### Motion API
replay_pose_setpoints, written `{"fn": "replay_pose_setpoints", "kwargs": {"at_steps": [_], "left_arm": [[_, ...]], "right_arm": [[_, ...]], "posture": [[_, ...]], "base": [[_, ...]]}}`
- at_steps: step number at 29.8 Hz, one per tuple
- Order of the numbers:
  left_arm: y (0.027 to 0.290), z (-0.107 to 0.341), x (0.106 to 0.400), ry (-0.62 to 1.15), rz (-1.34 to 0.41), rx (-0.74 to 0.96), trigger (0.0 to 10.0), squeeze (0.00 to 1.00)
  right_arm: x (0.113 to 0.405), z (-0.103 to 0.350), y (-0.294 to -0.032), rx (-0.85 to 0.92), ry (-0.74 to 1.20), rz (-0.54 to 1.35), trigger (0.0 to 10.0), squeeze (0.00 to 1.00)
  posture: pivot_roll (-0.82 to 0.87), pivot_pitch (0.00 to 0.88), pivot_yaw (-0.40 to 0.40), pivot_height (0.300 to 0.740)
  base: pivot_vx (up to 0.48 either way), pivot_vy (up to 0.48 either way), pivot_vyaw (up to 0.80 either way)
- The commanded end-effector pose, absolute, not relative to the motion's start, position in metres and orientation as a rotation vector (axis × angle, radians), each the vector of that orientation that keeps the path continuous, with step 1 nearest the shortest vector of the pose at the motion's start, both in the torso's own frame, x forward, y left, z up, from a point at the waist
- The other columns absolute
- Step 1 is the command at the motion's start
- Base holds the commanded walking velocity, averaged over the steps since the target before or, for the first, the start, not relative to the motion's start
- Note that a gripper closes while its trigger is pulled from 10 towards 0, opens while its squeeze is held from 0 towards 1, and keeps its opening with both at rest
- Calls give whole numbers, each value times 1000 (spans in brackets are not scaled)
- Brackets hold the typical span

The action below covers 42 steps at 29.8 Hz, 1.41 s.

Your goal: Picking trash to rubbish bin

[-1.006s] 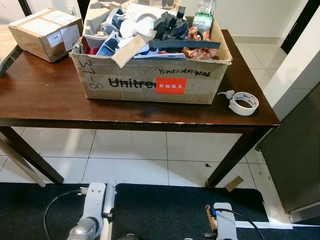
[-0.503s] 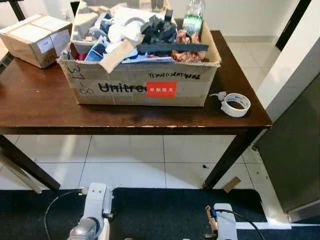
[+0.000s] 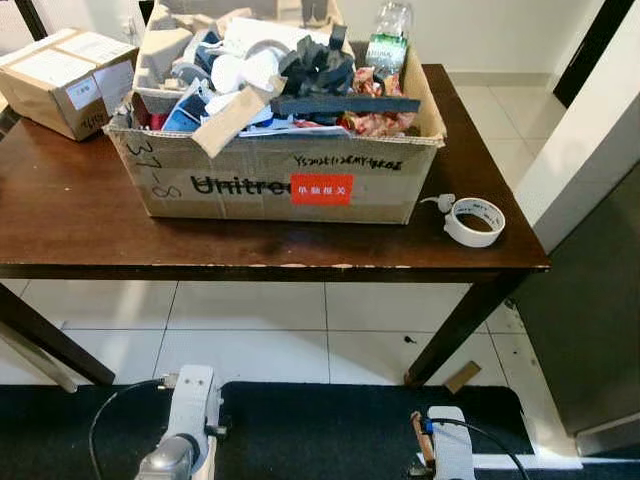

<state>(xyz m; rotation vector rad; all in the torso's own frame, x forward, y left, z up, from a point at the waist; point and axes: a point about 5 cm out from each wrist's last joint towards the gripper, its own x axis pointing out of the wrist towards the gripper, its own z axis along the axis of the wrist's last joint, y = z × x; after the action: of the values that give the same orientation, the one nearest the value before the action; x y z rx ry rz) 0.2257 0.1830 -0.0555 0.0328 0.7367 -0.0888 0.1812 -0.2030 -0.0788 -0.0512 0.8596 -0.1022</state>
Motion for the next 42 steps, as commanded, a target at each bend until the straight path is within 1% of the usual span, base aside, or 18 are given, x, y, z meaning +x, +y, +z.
{"fn": "replay_pose_setpoints", "kwargs": {"at_steps": [1, 14, 33, 42], "left_arm": [[183, -60, 218, 760, -91, 32, 10000, 0], [183, -61, 217, 761, -90, 36, 10000, 0], [186, -59, 218, 728, -73, 62, 10000, 0], [187, -60, 217, 741, -63, 59, 10000, 0]], "right_arm": [[171, -84, -203, -49, 901, -104, 10000, 0], [169, -85, -203, -49, 904, -104, 10000, 0], [168, -85, -202, -47, 903, -103, 10000, 0], [168, -86, -201, -45, 903, -102, 10000, 0]], "posture": [[50, 163, 28, 740], [50, 167, 29, 740], [53, 168, 29, 740], [53, 171, 30, 740]], "base": [[349, 0, 0], [331, 0, 0], [0, 0, 0], [0, 0, 0]]}}
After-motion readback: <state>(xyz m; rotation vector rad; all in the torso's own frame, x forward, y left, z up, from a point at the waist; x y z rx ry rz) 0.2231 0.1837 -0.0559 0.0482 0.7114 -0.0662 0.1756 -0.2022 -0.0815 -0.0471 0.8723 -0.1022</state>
